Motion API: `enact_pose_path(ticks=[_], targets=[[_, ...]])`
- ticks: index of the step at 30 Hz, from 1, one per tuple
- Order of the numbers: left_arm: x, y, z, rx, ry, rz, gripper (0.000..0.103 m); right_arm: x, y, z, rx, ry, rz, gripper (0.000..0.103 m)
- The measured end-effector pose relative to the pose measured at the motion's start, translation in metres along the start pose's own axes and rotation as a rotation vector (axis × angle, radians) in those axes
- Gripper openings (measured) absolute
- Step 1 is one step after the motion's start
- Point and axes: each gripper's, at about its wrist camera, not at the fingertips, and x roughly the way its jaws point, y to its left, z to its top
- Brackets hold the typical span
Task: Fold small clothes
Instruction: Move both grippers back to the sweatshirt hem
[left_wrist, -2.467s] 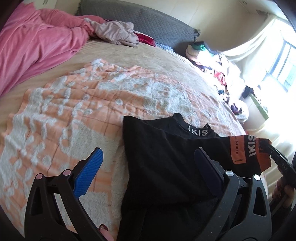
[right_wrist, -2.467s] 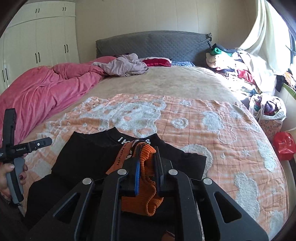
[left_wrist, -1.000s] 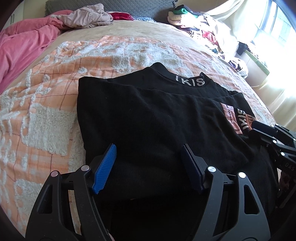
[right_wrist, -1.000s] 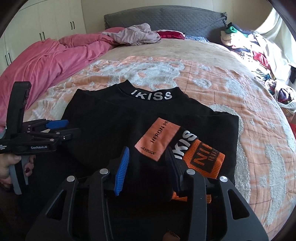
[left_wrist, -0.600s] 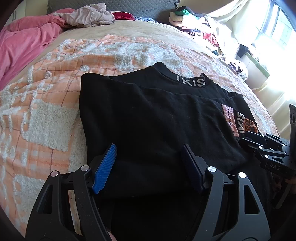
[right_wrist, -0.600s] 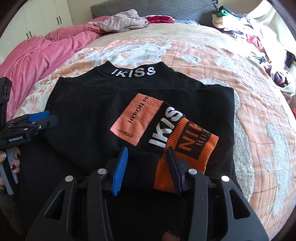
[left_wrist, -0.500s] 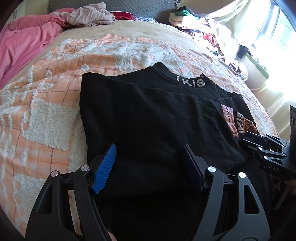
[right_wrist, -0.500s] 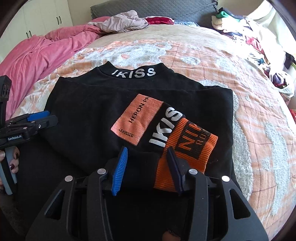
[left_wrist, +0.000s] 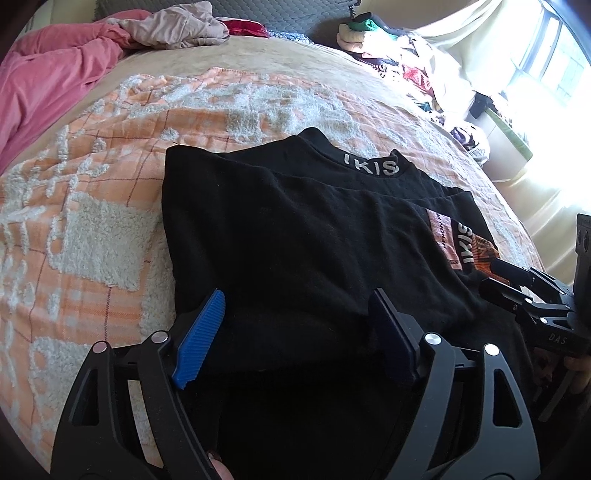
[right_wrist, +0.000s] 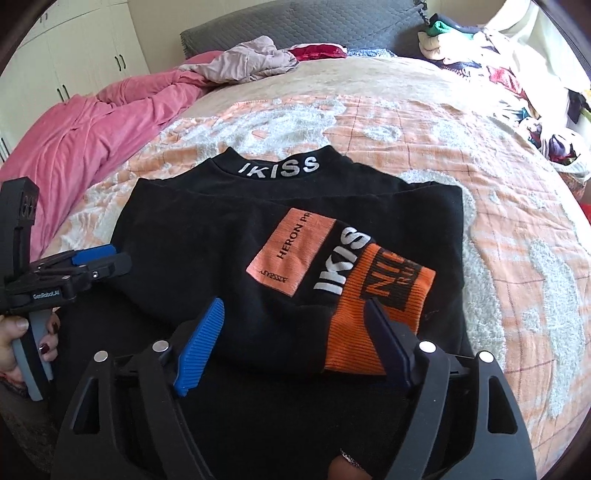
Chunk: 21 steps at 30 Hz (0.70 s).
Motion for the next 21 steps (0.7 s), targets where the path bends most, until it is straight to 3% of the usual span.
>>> enact_pose_path(ticks=[4,6,9,21], targets=[[-0.004,-0.002,0.000,0.000,-0.003,-0.001,0.081,-0.006,0.000,0.002,0.000,-0.026,-0.010,0.084],[-0.006,-0.003,0.001,-0.003,-0.005,0.001,0.082,-0.009,0.000,0.002,0.003,-0.036,-0.013,0.092],[-0.011,-0.004,0.001,-0.010,-0.013,0.010,0.093,-0.013,0.000,0.003,0.003,-0.051,-0.016,0.095],[-0.039,-0.007,0.005,-0.013,-0.062,0.013,0.093,-0.034,-0.001,0.005,-0.008,-0.116,-0.028,0.098]])
